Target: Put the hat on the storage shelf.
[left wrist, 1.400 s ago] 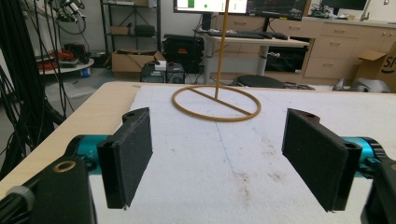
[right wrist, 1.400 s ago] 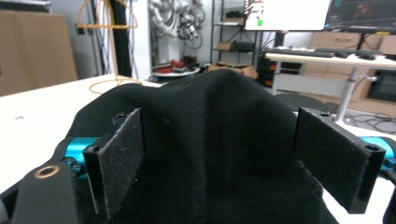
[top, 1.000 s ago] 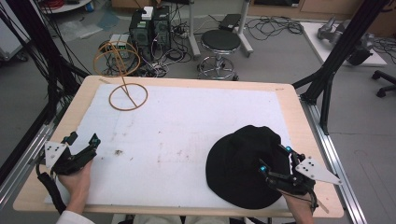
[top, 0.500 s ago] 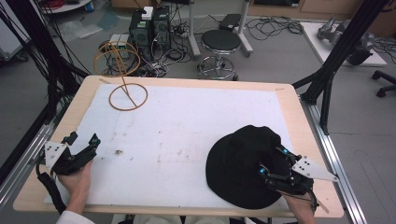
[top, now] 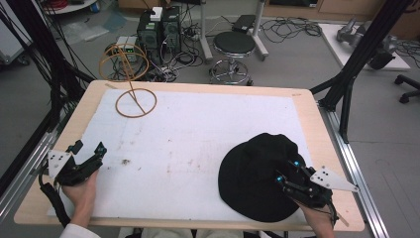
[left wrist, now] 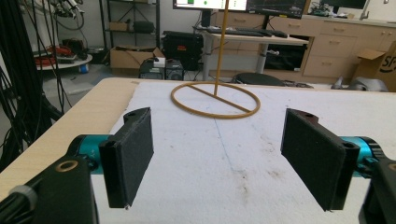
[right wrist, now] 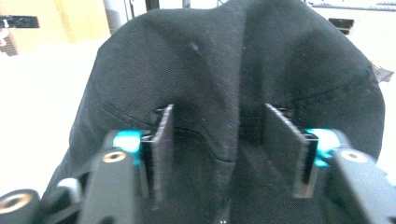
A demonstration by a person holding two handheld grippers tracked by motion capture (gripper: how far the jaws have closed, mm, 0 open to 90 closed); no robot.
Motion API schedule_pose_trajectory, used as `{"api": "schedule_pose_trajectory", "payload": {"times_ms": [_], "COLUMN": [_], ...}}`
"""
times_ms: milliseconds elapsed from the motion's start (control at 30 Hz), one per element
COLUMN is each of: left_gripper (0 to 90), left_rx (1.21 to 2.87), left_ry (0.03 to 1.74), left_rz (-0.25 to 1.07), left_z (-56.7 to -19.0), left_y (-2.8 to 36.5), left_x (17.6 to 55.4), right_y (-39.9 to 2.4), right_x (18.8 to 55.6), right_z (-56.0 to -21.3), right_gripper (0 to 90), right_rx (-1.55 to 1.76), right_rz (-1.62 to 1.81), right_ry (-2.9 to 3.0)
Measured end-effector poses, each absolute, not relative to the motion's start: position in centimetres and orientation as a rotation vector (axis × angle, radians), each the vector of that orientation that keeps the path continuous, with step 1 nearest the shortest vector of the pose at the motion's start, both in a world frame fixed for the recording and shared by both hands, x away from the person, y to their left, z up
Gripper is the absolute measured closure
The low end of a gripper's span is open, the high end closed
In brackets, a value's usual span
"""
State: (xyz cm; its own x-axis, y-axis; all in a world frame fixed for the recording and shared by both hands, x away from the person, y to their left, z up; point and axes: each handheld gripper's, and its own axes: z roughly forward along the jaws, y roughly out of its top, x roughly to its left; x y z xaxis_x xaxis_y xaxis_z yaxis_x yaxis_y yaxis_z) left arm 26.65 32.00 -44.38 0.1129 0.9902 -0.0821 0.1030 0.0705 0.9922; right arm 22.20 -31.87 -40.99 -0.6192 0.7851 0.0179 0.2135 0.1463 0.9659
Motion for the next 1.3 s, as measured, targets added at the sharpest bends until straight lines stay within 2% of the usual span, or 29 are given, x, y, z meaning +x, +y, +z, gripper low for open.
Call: {"api": "schedule_pose_trajectory", "payload": {"times_ms": [267, 333, 500, 1300], "left_gripper": [26.6, 26.6, 26.7, 26.7], "left_rx": [1.272, 1.271, 1.271, 1.275], "left_ry": [1.232, 1.232, 1.232, 1.226], "left_rz": [1.027, 1.026, 1.022, 1.024], "left_z": [-44.36, -44.37, -44.38, -44.41], "left_y": [32.05, 32.04, 32.05, 32.16], "left_x": [26.56, 26.57, 26.59, 26.26], "right_y": [-31.89, -31.58, -31.49, -31.22], "right_x": [22.27, 22.34, 22.36, 22.5], "right_z": [-40.96, -40.92, -40.83, -40.48], "right_gripper": [78.6, 83.9, 86.2, 86.4], "right_rx": [0.986, 0.993, 1.014, 1.012], "right_rz": [1.505, 1.479, 1.475, 1.524], "right_ry": [1.953, 1.956, 1.958, 1.892]}}
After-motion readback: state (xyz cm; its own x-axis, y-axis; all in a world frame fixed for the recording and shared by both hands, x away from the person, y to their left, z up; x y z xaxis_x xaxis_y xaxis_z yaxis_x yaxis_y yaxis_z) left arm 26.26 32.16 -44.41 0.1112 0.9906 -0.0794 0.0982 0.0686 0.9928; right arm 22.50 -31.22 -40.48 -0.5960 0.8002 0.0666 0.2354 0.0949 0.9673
